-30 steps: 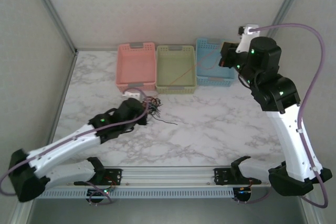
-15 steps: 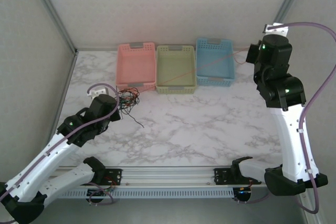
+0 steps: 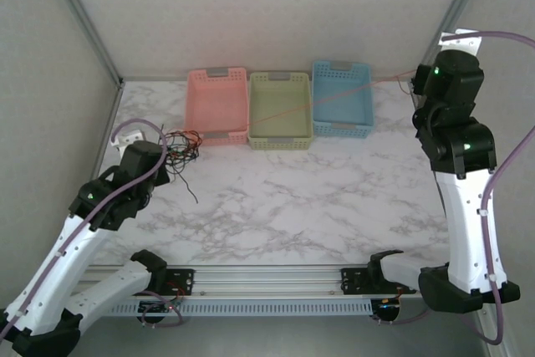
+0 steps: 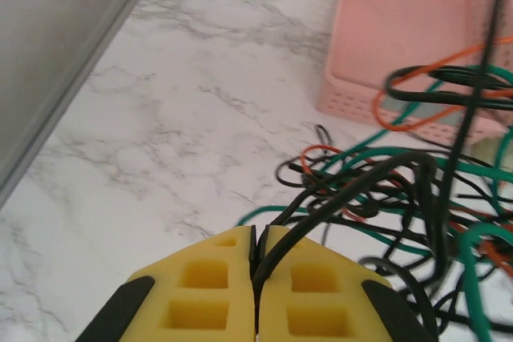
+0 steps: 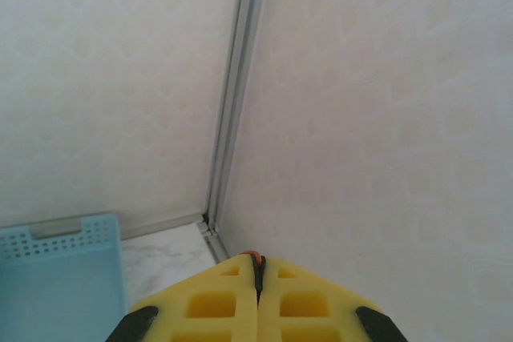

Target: Untangle the cables

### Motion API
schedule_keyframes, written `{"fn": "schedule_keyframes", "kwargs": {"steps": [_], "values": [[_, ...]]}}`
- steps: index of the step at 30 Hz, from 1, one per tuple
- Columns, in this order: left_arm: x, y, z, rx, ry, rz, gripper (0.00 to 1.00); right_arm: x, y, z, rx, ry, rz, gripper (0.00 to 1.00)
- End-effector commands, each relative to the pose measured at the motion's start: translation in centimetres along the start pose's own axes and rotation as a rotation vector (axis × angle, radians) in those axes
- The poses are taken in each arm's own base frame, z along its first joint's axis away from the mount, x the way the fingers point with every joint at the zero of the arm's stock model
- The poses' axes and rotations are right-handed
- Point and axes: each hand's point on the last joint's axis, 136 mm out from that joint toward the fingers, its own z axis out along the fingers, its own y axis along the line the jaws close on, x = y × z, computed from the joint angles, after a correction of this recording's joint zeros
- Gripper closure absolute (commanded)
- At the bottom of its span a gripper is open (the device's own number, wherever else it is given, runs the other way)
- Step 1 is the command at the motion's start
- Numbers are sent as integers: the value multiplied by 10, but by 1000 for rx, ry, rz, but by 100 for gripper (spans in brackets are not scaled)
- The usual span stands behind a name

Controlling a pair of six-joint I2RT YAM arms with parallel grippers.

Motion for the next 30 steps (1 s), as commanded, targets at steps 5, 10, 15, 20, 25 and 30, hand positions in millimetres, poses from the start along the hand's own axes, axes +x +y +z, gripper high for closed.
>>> {"fn": "schedule_keyframes", "kwargs": {"steps": [5, 10, 15, 20, 25, 30], "values": [[5, -4, -8, 108, 18, 58, 100, 8, 46, -46, -451, -12, 244, 100], [7, -48, -20, 360, 51, 73, 100, 113, 151, -61, -897, 357, 358, 100], [3, -67, -30, 472, 42, 121, 100, 232, 193, -60, -935, 653, 379, 100], [1, -92, -50, 653, 26, 154, 100, 289, 207, -73, -958, 790, 321, 67], [-4, -106, -62, 756, -8, 159, 100, 284, 211, -89, -1003, 738, 250, 26], [-7, -115, -60, 775, 13, 150, 100, 216, 233, -152, -1373, 596, 264, 29]]}}
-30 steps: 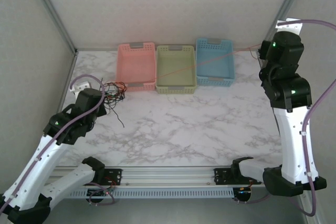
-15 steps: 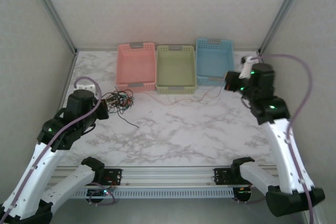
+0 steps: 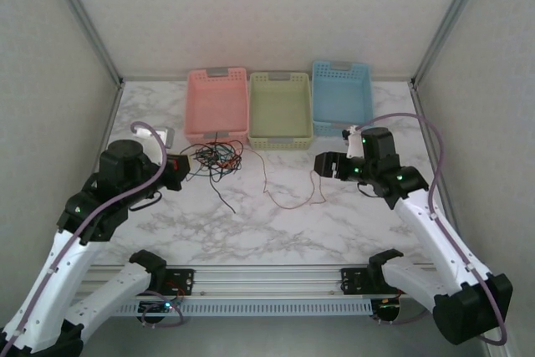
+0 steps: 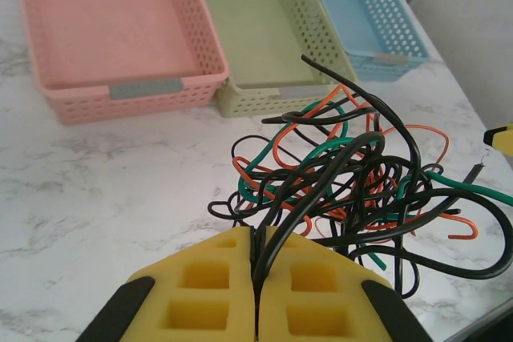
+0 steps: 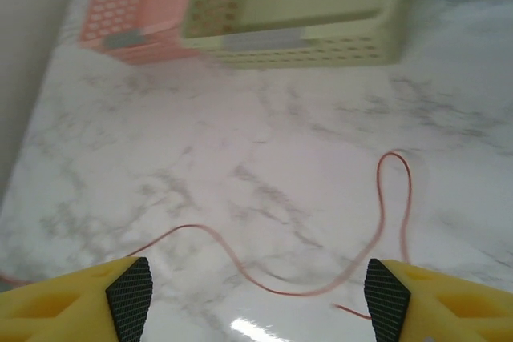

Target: Untangle the cables

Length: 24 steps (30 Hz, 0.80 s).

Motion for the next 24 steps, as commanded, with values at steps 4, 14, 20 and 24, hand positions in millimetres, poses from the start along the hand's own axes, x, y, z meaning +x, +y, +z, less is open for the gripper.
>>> {"fn": "schedule_keyframes", "kwargs": {"steps": [4, 14, 20, 24], "values": [[-20, -10, 2, 41, -52, -33, 100, -18, 121, -35, -371, -35, -201, 38], [-18, -1, 20, -1, -27, -67, 100, 47, 212, 15, -463, 252, -241, 47], [-15, 3, 25, -21, -15, -55, 100, 76, 246, 35, -498, 343, -244, 48], [-13, 3, 26, -21, -9, -50, 100, 79, 240, 48, -422, 353, -250, 50]]}}
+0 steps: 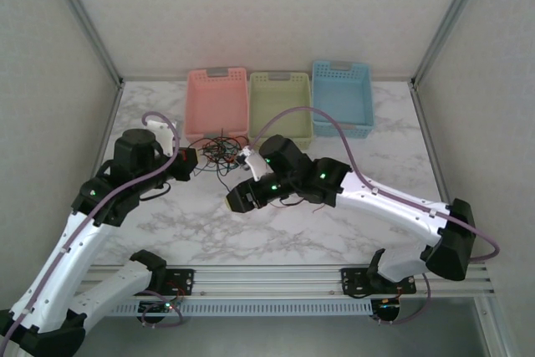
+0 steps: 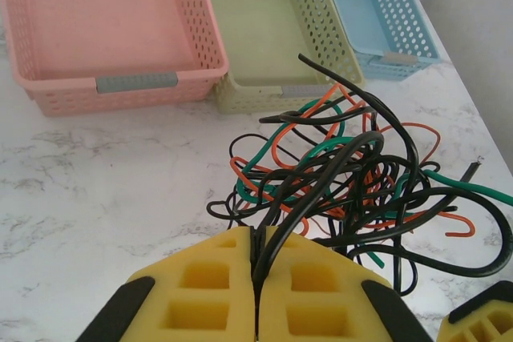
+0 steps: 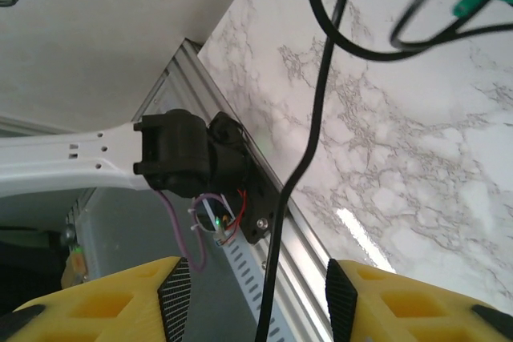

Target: Untangle the cables

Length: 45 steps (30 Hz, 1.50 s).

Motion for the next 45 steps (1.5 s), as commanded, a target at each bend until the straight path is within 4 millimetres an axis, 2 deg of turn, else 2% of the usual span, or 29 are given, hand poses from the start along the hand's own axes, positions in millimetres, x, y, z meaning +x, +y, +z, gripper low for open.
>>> {"fn": "schedule_keyframes", "kwargs": {"steps": [1, 5, 10, 11, 14, 16, 20, 25, 27, 31, 34, 37, 41, 45], "values": [[-12, 0, -1, 0, -51, 1, 100, -15, 1, -3, 43, -42, 6, 51], [-12, 0, -3, 0, -51, 7, 100, -13, 1, 3, 29, -24, 24, 64], [-10, 2, -3, -14, -45, 13, 100, -16, 7, -4, 19, -31, 12, 97], [-11, 3, -3, -21, -46, 15, 100, -16, 9, -6, 21, -29, 5, 100], [-10, 6, -6, -40, -39, 32, 100, -18, 4, -24, 105, -37, -51, 100], [-8, 9, -9, -57, -30, 47, 100, -23, -10, -44, 194, -62, -83, 100], [-5, 12, -14, -74, -21, 61, 100, -44, -42, -96, 281, -166, -40, 100], [0, 22, -20, -128, -15, 78, 100, -64, -62, -155, 353, -289, -22, 100], [1, 26, -21, -149, -11, 84, 100, -71, -78, -177, 438, -332, -17, 100], [4, 34, -27, -191, -10, 94, 100, -75, -115, -220, 714, -376, -39, 100], [5, 41, -33, -228, -20, 101, 100, -78, -135, -248, 853, -415, -39, 100], [5, 41, -33, -231, -20, 101, 100, -80, -145, -264, 893, -453, -15, 100], [7, 46, -33, -256, -18, 97, 100, -80, -155, -273, 895, -474, 22, 100], [10, 71, -35, -403, 7, 94, 100, -75, -169, -287, 925, -488, 74, 100]]}}
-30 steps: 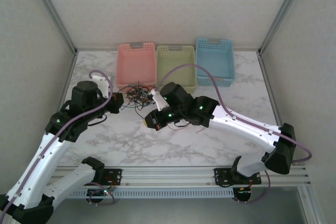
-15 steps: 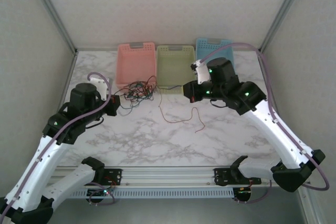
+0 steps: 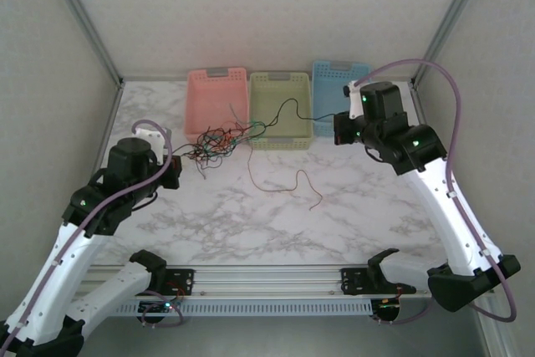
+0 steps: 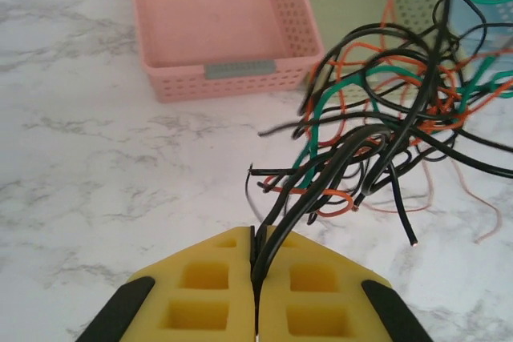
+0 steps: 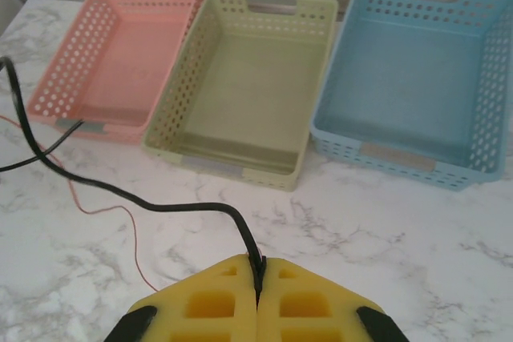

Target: Untangle the cables

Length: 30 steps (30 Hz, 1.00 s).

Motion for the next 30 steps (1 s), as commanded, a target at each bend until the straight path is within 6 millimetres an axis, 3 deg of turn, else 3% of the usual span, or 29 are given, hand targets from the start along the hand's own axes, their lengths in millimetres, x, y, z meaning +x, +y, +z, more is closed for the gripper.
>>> {"fn": "schedule_keyframes", "kwargs": {"steps": [1, 9, 16, 22, 24, 28, 30], "values": [[3, 34, -5, -190, 19, 11, 100, -6, -27, -11, 76, -37, 43, 100], [6, 49, -10, -270, -3, -6, 100, 13, -43, -14, 82, 12, 137, 100], [10, 63, -17, -340, -10, -11, 100, 46, -77, -17, 212, 87, 185, 100], [11, 66, -19, -353, -19, -14, 100, 60, -102, -20, 357, 122, 175, 100], [11, 64, -19, -342, -21, -18, 100, 57, -93, -18, 297, 103, 181, 100], [13, 58, -15, -301, -16, -21, 100, 46, -39, -14, -23, 52, 221, 100], [14, 57, -13, -298, -10, -23, 100, 42, -27, -17, -92, 50, 242, 100]]}}
